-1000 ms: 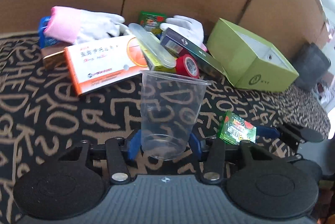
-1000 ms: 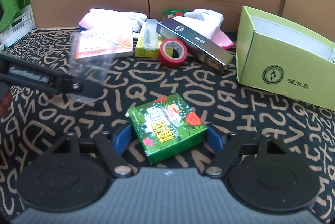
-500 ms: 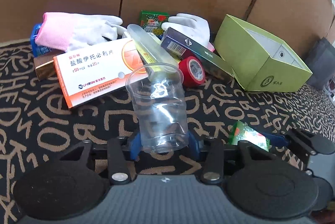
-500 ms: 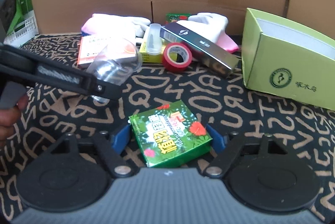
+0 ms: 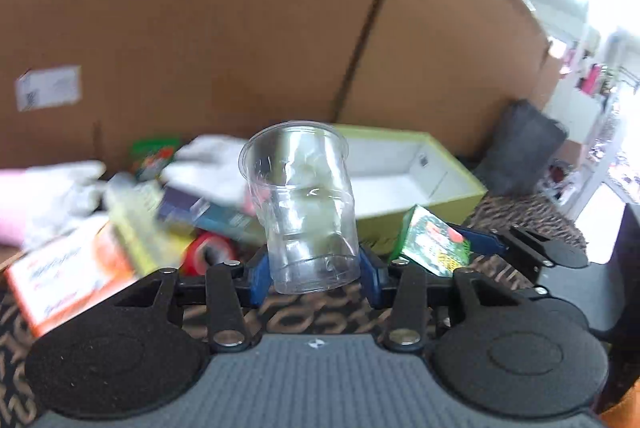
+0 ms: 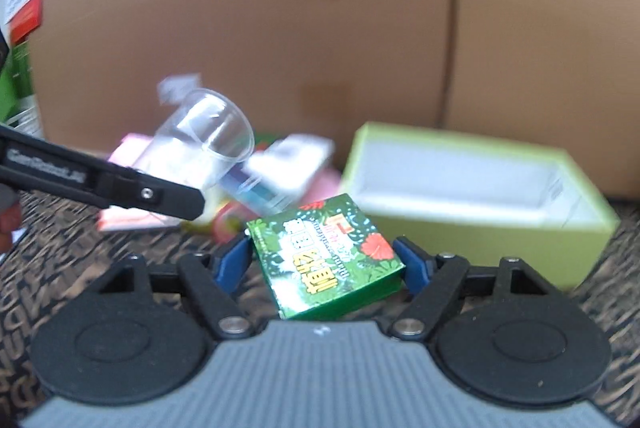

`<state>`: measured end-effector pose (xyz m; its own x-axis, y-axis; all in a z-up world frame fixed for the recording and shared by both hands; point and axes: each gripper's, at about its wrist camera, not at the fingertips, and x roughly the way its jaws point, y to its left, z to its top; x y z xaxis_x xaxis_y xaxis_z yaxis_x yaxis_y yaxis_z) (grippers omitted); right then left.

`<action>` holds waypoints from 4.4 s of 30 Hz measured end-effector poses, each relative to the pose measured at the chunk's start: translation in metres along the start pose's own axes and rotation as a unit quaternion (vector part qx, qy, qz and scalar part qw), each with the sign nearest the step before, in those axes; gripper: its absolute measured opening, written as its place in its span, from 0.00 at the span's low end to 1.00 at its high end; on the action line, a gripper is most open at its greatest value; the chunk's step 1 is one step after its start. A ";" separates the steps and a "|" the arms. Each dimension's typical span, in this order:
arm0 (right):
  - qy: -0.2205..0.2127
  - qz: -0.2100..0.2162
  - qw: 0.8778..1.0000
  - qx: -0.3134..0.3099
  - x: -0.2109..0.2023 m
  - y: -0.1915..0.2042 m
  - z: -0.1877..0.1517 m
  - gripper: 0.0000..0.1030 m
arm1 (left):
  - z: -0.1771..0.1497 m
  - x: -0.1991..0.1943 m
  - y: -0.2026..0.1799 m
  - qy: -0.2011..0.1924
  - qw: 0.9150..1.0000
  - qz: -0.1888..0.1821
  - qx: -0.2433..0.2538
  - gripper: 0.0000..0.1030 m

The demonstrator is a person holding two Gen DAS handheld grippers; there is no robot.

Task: Organize objects
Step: 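Carry the cup and green box into the lime-green shoebox and release both, then grasp the orange-and-white medicine box with the left tool while the right tool grasps the red tape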

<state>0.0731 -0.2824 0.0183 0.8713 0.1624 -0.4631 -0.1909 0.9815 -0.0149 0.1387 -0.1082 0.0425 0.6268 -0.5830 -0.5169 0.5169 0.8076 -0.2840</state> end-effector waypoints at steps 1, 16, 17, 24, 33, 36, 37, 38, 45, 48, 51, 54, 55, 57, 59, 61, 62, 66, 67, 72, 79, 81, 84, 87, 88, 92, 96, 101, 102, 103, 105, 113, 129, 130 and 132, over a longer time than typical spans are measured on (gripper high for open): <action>-0.008 -0.014 1.000 -0.006 -0.001 -0.009 0.008 0.75 | 0.010 0.008 -0.005 0.000 1.000 -0.010 0.001 0.46; 0.059 -0.131 0.989 0.017 0.104 -0.134 0.046 0.75 | 0.059 0.166 -0.033 0.044 0.998 -0.003 0.050 0.46; 0.068 -0.129 0.989 0.026 0.112 -0.140 0.044 0.75 | 0.058 0.172 -0.032 0.047 0.998 0.000 0.053 0.46; 0.076 -0.133 0.988 0.022 0.132 -0.157 0.035 1.00 | 0.052 0.166 -0.029 -0.004 0.998 0.002 0.059 0.90; 0.047 -0.129 0.990 0.042 0.100 -0.150 0.028 1.00 | 0.053 0.130 -0.035 -0.036 0.996 0.031 0.070 0.92; 0.036 -0.125 0.991 0.039 0.076 -0.129 0.029 1.00 | 0.049 0.106 -0.034 -0.050 0.995 0.045 0.071 0.92; 0.032 -0.122 0.991 0.039 0.068 -0.125 0.030 1.00 | 0.048 0.098 -0.035 -0.055 0.994 0.052 0.075 0.92; 0.028 -0.120 0.992 0.039 0.062 -0.120 0.031 1.00 | 0.046 0.090 -0.034 -0.059 0.994 0.057 0.077 0.92; 0.001 -0.086 0.995 0.050 0.023 -0.073 0.030 1.00 | 0.001 0.014 -0.006 -0.084 0.989 0.106 0.058 0.92; 0.026 -0.064 0.996 0.059 0.010 -0.036 0.021 1.00 | -0.026 -0.010 0.017 -0.062 0.991 0.117 0.023 0.92; 0.045 -0.028 0.996 0.067 0.006 -0.001 0.005 1.00 | -0.056 -0.029 0.040 -0.038 0.990 0.134 -0.017 0.92; 0.060 -0.002 0.996 0.069 0.009 0.030 -0.018 1.00 | -0.078 -0.044 0.061 -0.023 0.987 0.150 -0.053 0.92; 0.066 0.002 0.995 0.072 0.014 0.038 -0.020 1.00 | -0.084 -0.050 0.068 -0.022 0.986 0.152 -0.065 0.92; 0.078 0.000 0.994 0.078 0.018 0.056 -0.028 1.00 | -0.092 -0.059 0.077 -0.021 0.983 0.161 -0.082 0.92; 0.079 -0.019 0.993 0.083 0.023 0.072 -0.033 1.00 | -0.099 -0.071 0.085 -0.028 0.980 0.173 -0.091 0.92; 0.062 -0.023 0.995 0.077 0.023 0.083 -0.034 1.00 | -0.100 -0.075 0.093 -0.030 0.979 0.180 -0.092 0.92; 0.050 -0.017 0.996 0.070 0.021 0.088 -0.034 1.00 | -0.100 -0.078 0.097 -0.031 0.979 0.181 -0.092 0.92; 0.025 0.023 0.998 0.044 0.020 0.099 -0.033 1.00 | -0.099 -0.082 0.114 -0.040 0.976 0.186 -0.103 0.92; 0.042 0.026 0.998 0.029 0.026 0.101 -0.034 1.00 | -0.098 -0.081 0.118 -0.040 0.976 0.184 -0.106 0.92; 0.042 -0.025 0.998 -0.032 0.041 0.115 -0.035 1.00 | -0.088 -0.064 0.135 -0.041 0.976 0.192 -0.097 0.92; 0.045 -0.011 0.999 -0.025 0.052 0.111 -0.028 1.00 | -0.064 -0.027 0.176 -0.025 0.975 0.190 -0.109 0.92; 0.049 -0.008 0.998 -0.024 0.055 0.111 -0.030 1.00 | -0.064 -0.014 0.188 0.013 0.973 0.178 -0.145 0.91; 0.049 -0.015 0.998 -0.033 0.060 0.109 -0.032 1.00 | -0.070 -0.018 0.169 0.009 0.980 0.148 -0.134 0.90; 0.052 -0.035 0.997 -0.049 0.068 0.107 -0.032 1.00 | -0.080 -0.020 0.141 0.037 0.991 0.078 -0.104 0.91; 0.055 -0.034 0.997 -0.049 0.071 0.106 -0.031 1.00 | -0.083 -0.022 0.134 0.040 0.993 0.072 -0.086 0.91; 0.056 -0.015 0.997 -0.045 0.078 0.103 -0.028 1.00 | -0.084 -0.042 0.130 0.008 0.992 0.110 -0.056 0.91; 0.065 0.002 0.997 -0.042 0.096 0.103 -0.024 0.92 | -0.069 -0.044 0.134 -0.024 0.990 0.140 -0.023 0.92; 0.077 0.015 0.996 -0.038 0.126 0.103 -0.018 0.88 | -0.061 -0.007 0.130 0.005 0.988 0.149 0.030 0.92; 0.078 0.012 0.996 -0.042 0.132 0.103 -0.016 0.86 | -0.060 -0.001 0.130 0.011 0.988 0.151 0.035 0.92; 0.080 0.010 0.996 -0.045 0.138 0.103 -0.015 0.83 | -0.060 0.006 0.130 0.018 0.987 0.153 0.039 0.92; 0.082 0.006 0.996 -0.043 0.147 0.100 -0.014 0.67 | -0.059 0.013 0.130 0.021 0.986 0.155 0.051 0.92; 0.108 0.028 0.994 -0.012 0.118 0.081 -0.028 0.22 | -0.077 0.003 0.108 0.033 0.983 0.135 0.119 0.70; 0.102 0.048 0.993 0.015 0.162 0.081 -0.017 0.44 | -0.067 0.026 0.137 0.038 0.980 0.180 0.077 0.86; 0.100 0.050 0.994 0.023 0.159 0.079 -0.019 0.44 | -0.069 0.027 0.137 0.039 0.979 0.183 0.084 0.86; 0.103 0.047 0.993 0.017 0.146 0.078 -0.023 0.44 | -0.072 0.026 0.136 0.040 0.978 0.185 0.083 0.84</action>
<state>0.1754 -0.1847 -0.0707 0.7389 0.2334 -0.6321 -0.2486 0.9663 0.0661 0.1831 -0.0065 -0.0679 0.7445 -0.2388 -0.6235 0.3552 0.9324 0.0671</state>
